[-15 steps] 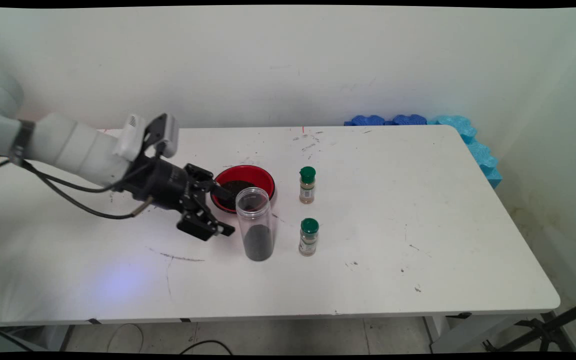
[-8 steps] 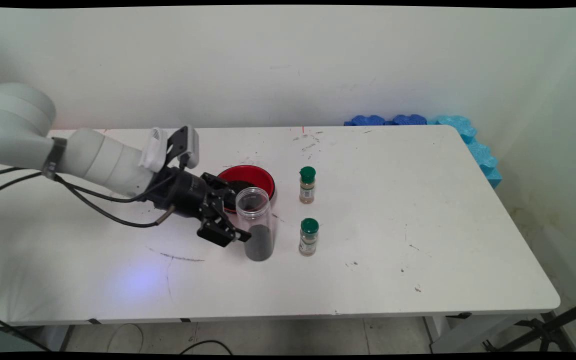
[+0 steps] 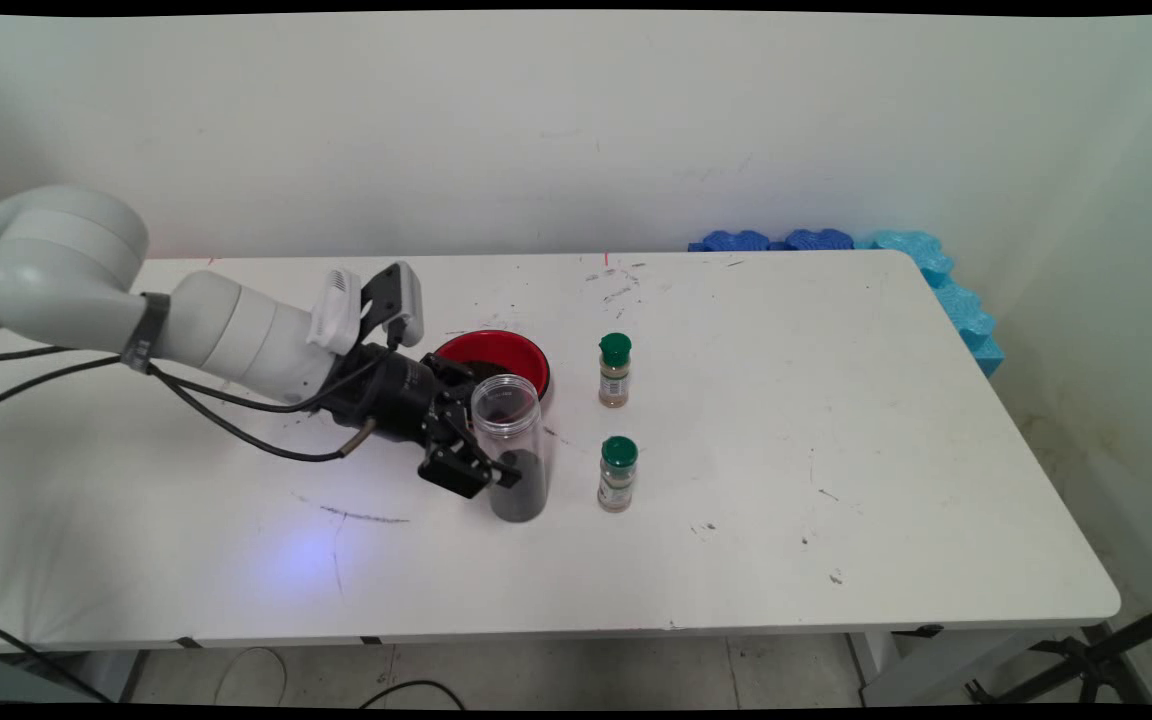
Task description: Pick up the black seasoning powder from the table, then pour the black seasoning powder in the red bowl
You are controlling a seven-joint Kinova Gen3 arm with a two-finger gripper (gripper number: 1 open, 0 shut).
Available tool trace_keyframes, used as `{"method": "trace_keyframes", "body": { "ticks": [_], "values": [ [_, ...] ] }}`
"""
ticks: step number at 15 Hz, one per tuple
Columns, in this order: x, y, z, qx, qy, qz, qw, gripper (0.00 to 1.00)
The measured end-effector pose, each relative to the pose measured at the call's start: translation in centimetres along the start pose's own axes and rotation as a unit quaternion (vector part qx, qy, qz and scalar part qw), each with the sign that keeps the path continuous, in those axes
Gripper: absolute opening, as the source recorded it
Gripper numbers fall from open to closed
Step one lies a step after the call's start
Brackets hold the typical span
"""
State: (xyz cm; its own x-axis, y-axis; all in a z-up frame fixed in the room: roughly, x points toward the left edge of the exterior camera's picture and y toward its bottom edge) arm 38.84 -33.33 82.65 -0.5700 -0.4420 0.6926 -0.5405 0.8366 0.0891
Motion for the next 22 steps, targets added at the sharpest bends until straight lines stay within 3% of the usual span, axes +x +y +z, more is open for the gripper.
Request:
{"method": "trace_keyframes", "body": {
  "ticks": [1,2,10,22],
  "values": [
    [0.0,0.0,0.1,0.0,0.001,0.0,1.0,1.0],
    [0.1,0.0,0.2,0.0,0.003,-0.001,1.0,0.0],
    [0.7,0.4,-0.8,-0.008,0.007,0.001,0.9999,0.0],
    [5.4,1.3,-9.9,-0.031,-0.003,0.006,0.9995,0.0]
  ]
}}
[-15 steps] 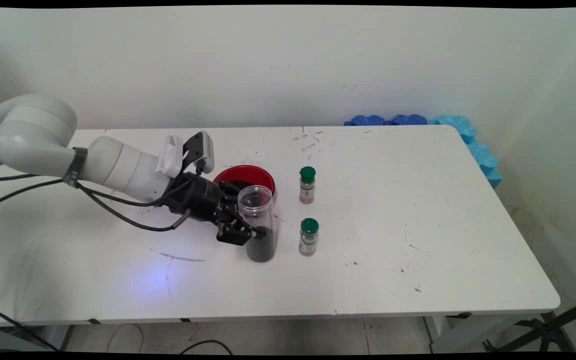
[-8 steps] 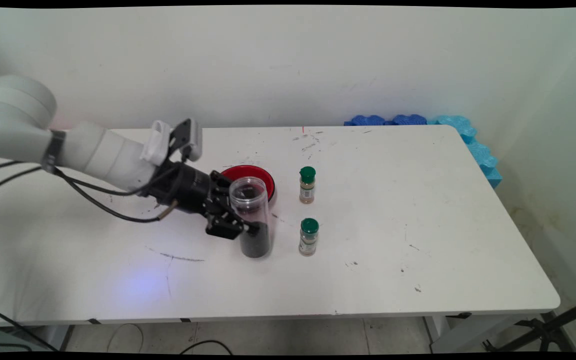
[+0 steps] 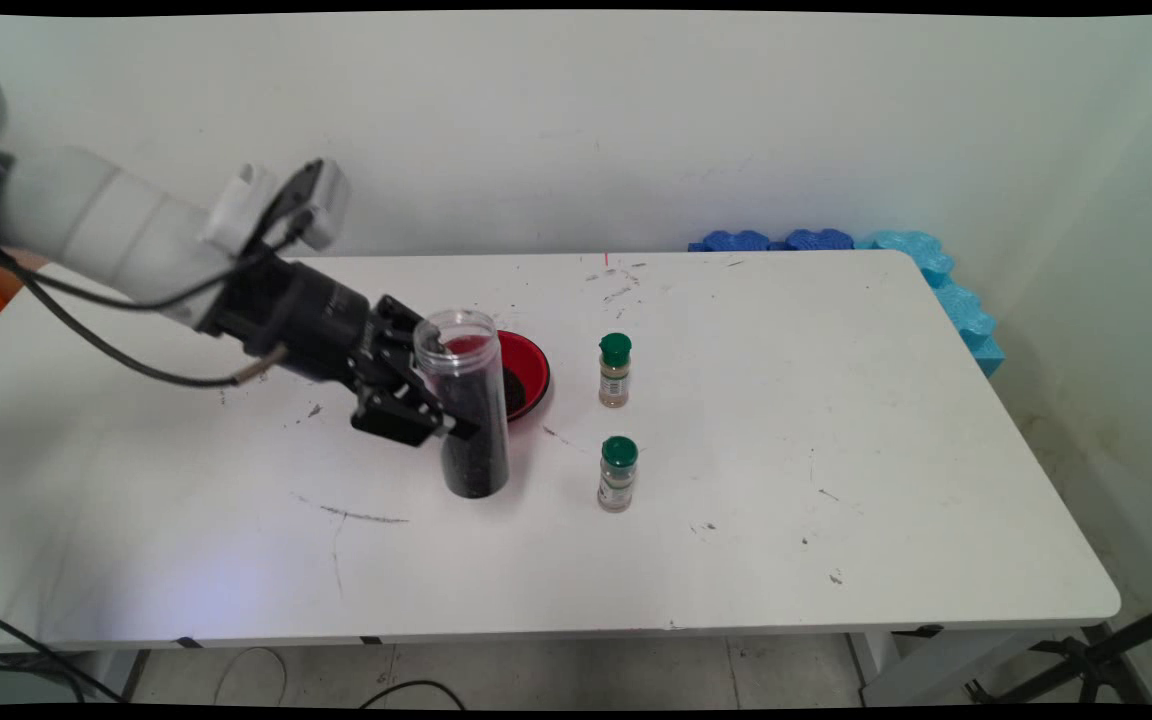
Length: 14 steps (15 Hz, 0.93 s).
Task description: Pour the black seasoning powder in the red bowl
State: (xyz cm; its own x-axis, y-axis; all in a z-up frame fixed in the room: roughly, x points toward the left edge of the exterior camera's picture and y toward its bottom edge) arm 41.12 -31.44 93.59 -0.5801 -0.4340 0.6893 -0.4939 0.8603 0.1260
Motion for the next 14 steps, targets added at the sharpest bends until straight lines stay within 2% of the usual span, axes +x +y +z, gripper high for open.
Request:
{"method": "trace_keyframes", "body": {
  "ticks": [6,14],
  "values": [
    [2.8,0.2,-3.1,-0.021,0.002,-0.009,0.9997,0.0],
    [5.4,-0.6,-5.1,-0.029,-0.001,-0.018,0.9994,0.0]
  ]
}}
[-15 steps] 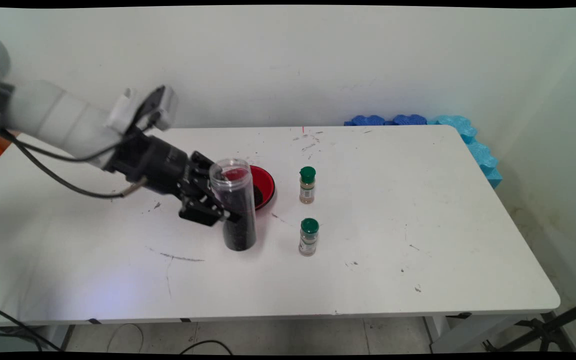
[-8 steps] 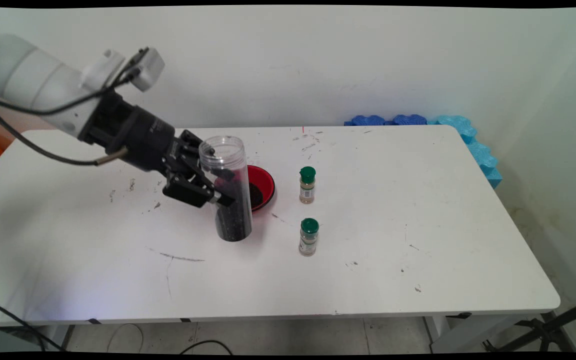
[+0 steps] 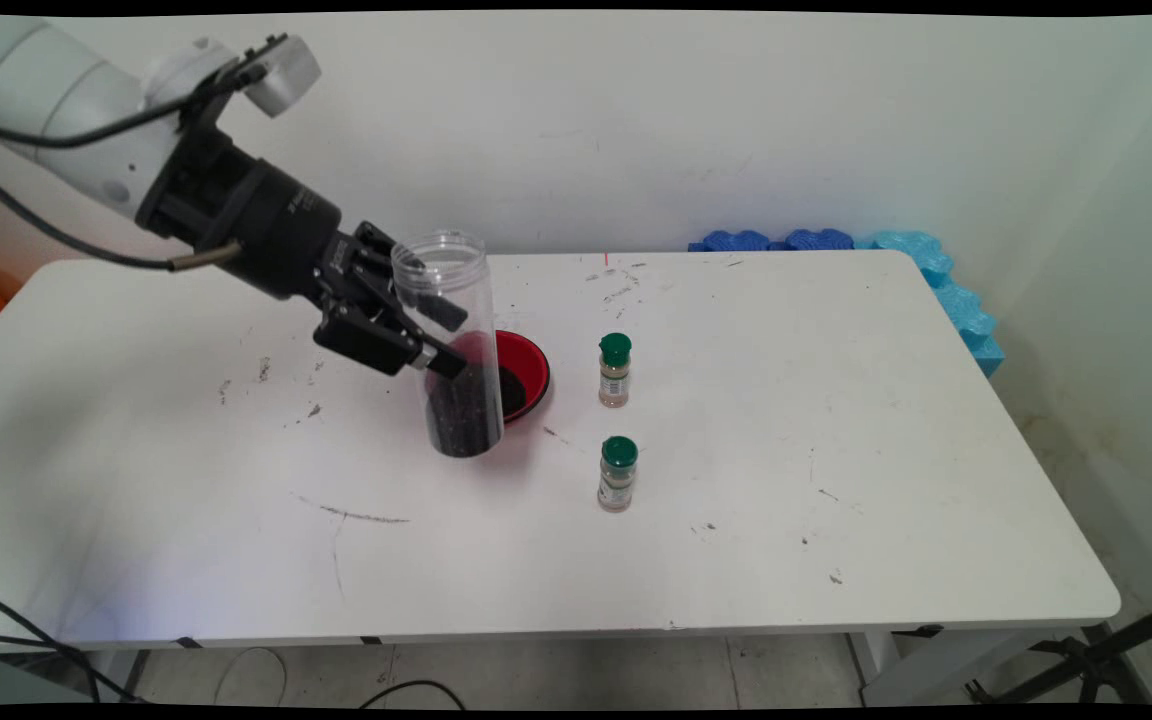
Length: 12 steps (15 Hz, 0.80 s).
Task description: Pour the black seasoning powder in the red bowl
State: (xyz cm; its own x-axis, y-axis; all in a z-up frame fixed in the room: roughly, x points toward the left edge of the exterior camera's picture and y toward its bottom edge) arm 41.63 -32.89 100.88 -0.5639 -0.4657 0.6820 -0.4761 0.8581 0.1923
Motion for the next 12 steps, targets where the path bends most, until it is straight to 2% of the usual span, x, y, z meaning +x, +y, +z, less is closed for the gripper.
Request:
{"method": "trace_keyframes", "body": {
  "ticks": [3,8,12],
  "values": [
    [0.7,-0.3,-0.4,0.001,-0.001,-0.01,0.9999,0.0],
    [1.5,-1.3,-0.4,-0.009,-0.011,-0.059,0.9982,0.0],
    [1.6,-2.6,0.1,-0.004,-0.031,-0.115,0.9928,0.0]
  ]
}}
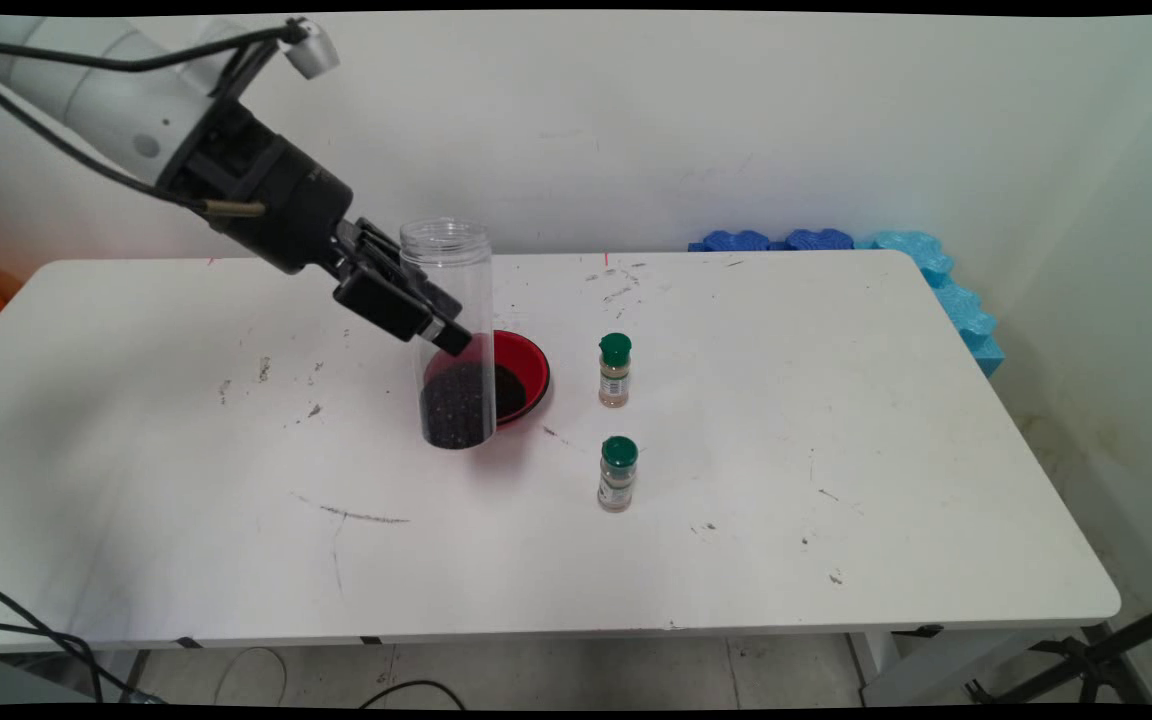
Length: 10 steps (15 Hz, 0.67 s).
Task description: Pour the black seasoning powder in the red bowl
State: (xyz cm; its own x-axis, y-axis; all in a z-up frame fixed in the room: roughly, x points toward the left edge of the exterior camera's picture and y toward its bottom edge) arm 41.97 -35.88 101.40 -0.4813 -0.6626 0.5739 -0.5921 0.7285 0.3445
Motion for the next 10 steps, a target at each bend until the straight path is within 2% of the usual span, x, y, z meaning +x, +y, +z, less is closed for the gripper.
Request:
{"method": "trace_keyframes", "body": {
  "ticks": [5,7,10],
  "values": [
    [0.3,-1.7,1.0,0.005,-0.009,-0.075,0.9971,0.0],
    [0.3,-2.5,1.3,0.008,-0.011,-0.114,0.9934,0.0],
    [0.1,-3.8,1.7,0.015,-0.013,-0.183,0.9829,0.0]
  ]
}}
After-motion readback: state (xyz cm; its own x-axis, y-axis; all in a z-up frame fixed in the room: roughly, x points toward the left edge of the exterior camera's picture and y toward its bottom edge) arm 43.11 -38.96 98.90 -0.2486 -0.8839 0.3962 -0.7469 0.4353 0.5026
